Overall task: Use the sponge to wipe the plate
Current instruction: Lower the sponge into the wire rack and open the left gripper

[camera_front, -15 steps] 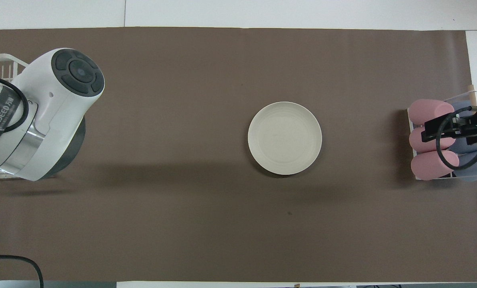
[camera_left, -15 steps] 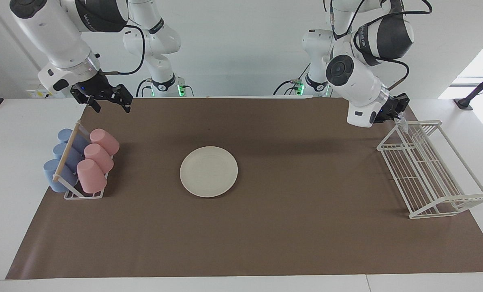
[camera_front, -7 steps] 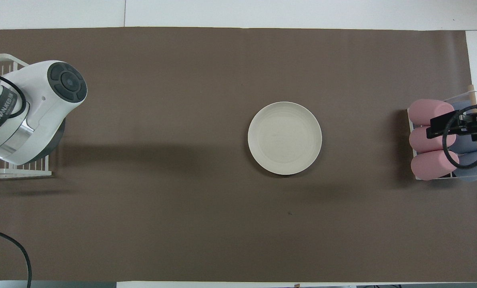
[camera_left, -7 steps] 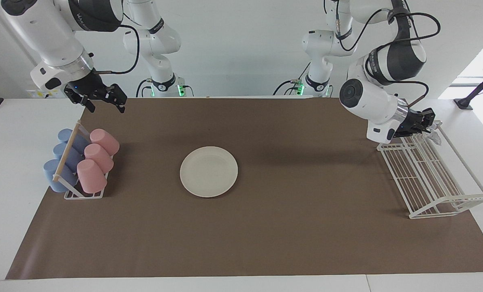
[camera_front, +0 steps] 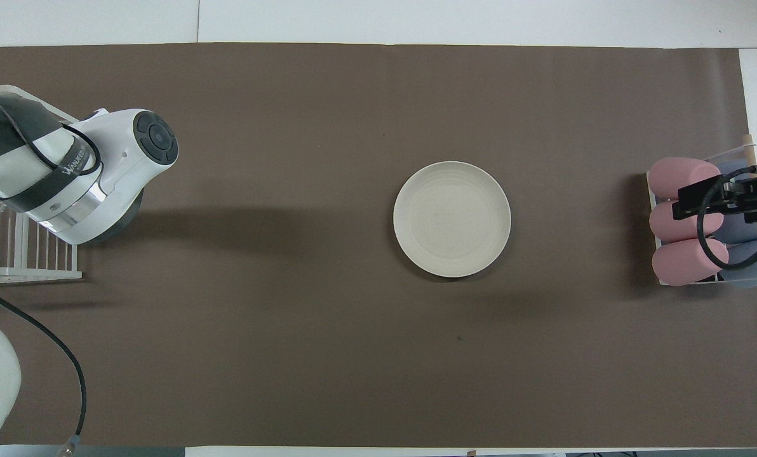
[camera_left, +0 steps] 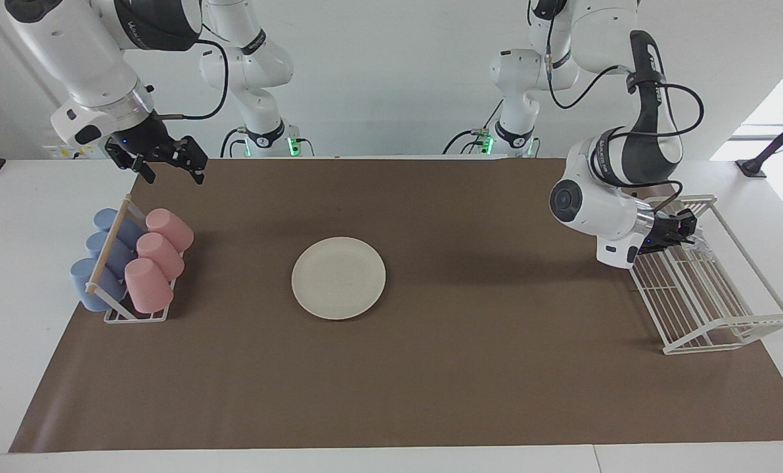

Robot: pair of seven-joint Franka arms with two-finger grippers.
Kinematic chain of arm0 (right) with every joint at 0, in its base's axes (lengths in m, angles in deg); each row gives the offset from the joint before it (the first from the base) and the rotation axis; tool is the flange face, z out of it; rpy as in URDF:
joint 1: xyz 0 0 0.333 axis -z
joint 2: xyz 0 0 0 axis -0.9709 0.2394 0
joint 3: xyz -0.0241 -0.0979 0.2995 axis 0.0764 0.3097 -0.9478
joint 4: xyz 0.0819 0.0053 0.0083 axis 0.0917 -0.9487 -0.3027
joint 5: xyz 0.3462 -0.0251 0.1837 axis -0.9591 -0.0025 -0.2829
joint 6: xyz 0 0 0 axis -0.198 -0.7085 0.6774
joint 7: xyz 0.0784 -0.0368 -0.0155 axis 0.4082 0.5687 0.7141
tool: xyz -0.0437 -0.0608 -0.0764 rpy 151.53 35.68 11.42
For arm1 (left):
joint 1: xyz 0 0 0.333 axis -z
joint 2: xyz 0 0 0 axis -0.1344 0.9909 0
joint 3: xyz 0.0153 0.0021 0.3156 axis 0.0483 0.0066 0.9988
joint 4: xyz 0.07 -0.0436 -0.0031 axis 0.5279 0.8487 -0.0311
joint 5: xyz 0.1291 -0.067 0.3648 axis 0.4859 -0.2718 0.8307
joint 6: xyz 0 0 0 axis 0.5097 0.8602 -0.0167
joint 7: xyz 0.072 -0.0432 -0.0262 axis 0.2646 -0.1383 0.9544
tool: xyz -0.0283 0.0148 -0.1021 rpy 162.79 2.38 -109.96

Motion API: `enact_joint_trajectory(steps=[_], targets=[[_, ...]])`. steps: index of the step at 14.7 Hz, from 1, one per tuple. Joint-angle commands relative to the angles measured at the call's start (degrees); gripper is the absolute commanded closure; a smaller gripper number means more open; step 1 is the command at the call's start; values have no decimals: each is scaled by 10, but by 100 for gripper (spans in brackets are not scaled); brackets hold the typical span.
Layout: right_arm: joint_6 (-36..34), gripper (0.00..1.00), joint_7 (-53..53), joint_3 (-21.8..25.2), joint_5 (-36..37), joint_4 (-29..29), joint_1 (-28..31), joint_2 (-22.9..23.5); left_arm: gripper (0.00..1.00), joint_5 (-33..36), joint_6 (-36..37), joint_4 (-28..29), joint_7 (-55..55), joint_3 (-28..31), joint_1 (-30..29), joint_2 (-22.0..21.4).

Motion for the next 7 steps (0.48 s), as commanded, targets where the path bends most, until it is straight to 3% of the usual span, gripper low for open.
enact_joint_trajectory(steps=[1, 3, 4, 5, 6, 7], targets=[[6, 0, 17, -1, 9, -8, 0, -11, 100, 1, -4, -8, 10, 0, 1, 0], [6, 0, 25, -1, 10, -9, 0, -11, 100, 0, -7, -7, 10, -1, 1, 0], [6, 0, 26, -1, 10, -9, 0, -11, 90, -1, -8, -7, 10, -1, 1, 0], [7, 0, 26, -1, 10, -9, 0, -11, 62, -1, -8, -7, 10, -1, 1, 0], [6, 0, 26, -1, 9, -8, 0, -11, 23, -3, -9, -7, 10, -1, 1, 0], [6, 0, 26, -1, 9, -9, 0, -11, 12, -4, -9, -7, 10, -1, 2, 0]])
